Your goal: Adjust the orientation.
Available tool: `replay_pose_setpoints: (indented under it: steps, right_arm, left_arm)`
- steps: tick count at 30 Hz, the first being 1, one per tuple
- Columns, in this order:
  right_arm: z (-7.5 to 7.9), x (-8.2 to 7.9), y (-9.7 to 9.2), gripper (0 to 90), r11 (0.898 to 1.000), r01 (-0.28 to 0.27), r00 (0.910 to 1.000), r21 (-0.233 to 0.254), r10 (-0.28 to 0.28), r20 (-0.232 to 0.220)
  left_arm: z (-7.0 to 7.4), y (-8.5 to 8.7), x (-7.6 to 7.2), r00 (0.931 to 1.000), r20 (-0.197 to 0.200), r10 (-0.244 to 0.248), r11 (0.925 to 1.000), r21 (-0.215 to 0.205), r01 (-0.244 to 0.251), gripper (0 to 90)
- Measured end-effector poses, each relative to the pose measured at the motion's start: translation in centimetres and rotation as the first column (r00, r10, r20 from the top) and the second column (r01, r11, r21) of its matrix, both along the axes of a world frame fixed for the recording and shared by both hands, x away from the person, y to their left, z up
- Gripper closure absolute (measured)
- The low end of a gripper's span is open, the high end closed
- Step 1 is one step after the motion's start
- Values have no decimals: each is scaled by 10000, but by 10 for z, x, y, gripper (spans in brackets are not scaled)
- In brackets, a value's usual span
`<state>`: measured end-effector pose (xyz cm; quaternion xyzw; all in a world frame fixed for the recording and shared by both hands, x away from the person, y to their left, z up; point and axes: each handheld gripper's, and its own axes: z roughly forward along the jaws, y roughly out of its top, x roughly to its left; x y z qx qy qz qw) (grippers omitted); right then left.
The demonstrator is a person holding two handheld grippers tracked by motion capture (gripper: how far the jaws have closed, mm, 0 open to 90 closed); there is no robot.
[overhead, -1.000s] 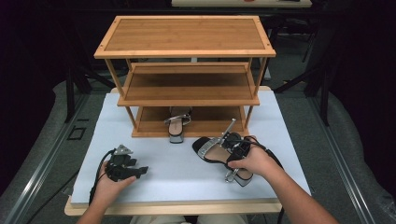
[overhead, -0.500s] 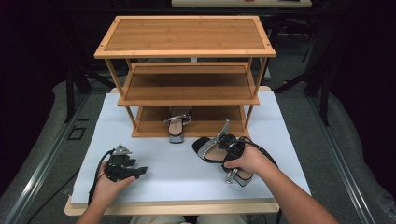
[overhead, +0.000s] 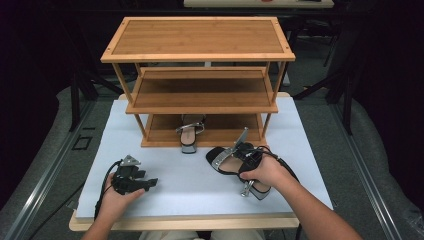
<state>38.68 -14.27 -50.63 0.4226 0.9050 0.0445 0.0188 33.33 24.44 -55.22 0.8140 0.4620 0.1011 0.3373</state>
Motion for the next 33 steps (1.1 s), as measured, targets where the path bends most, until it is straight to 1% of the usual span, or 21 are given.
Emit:
replay_pose_setpoints:
  steps: [3,4,8,10,11,13,14,15,16,18,19,20,21,22,23,25,26,27,28,30,33]
  right_arm:
    - [2,-3,-3,417,9999,73,10000,132,-74,60]
    - [2,-4,-5,418,9996,92,9997,262,-97,206]
    - [4,-6,-9,418,9992,222,9989,321,-235,408]
    - [6,-6,-13,418,9984,234,9983,516,-262,527]
    - [10,-6,-17,418,9955,292,9985,900,-332,426]
    - [12,-6,-19,419,9954,331,9979,900,-379,527]
    - [18,-7,-22,419,9971,490,9936,581,-546,993]
    - [20,-6,-25,419,9940,495,9941,976,-585,909]
    - [20,-6,-25,419,9940,495,9941,976,-585,909]
    - [25,-5,-28,419,9914,710,9921,1098,-815,949]
    - [28,-2,-29,419,9892,869,9895,1176,-994,1046]
    - [28,-2,-29,419,9892,869,9895,1176,-994,1046]
    - [28,3,-29,419,9876,1052,9861,1166,-1187,1159]
    - [28,3,-29,419,9876,1052,9861,1166,-1187,1159]
    - [27,10,-26,419,9857,1179,9837,1202,-1325,1217]
    - [26,13,-24,419,9850,1282,9819,1153,-1424,1249]
    - [25,17,-23,419,9831,1342,9808,1245,-1497,1247]
    - [23,23,-18,418,9799,1535,9763,1277,-1704,1338]
    - [23,23,-18,418,9799,1535,9763,1277,-1704,1338]
    - [19,31,-11,418,9747,1791,9711,1340,-1970,1351]
    - [17,35,-6,418,9724,1931,9693,1313,-2098,1283]
  left_arm:
    - [0,0,0,10000,20,-13,10000,-25,13,362]
    - [0,0,0,10000,-7,-7,10000,-30,7,362]
    - [0,0,0,10000,-5,9,10000,-28,-9,362]
    - [0,0,0,10000,15,18,10000,-31,-18,362]
    - [0,0,0,10000,14,23,10000,-37,-23,362]
    - [0,0,0,10000,-7,27,10000,-26,-27,362]
    - [0,0,0,10000,-26,20,10000,-23,-20,362]
    - [0,0,0,10000,-30,17,10000,-36,-17,362]
    - [0,0,0,10000,-30,17,10000,-36,-17,362]
    - [0,0,0,10000,-42,81,9999,-73,-81,362]
    - [0,0,1,10000,-32,36,10000,-63,-36,362]
    - [0,0,1,10000,-32,36,10000,-63,-36,362]
    - [0,0,0,10000,-26,59,10000,-40,-59,361]
    - [0,0,0,10000,-26,59,10000,-40,-59,361]
    - [0,0,0,10000,-16,28,10000,-26,-28,361]
    - [0,0,0,10000,-30,32,10000,-55,-32,361]
    - [0,0,0,10000,-51,59,10000,-80,-59,361]
    - [0,1,1,10000,-31,54,9999,-116,-54,361]
    - [0,1,1,10000,-31,54,9999,-116,-54,361]
    - [0,1,1,10000,-23,37,9999,-148,-38,362]
    - [-1,2,1,10000,-20,29,9999,-150,-30,361]
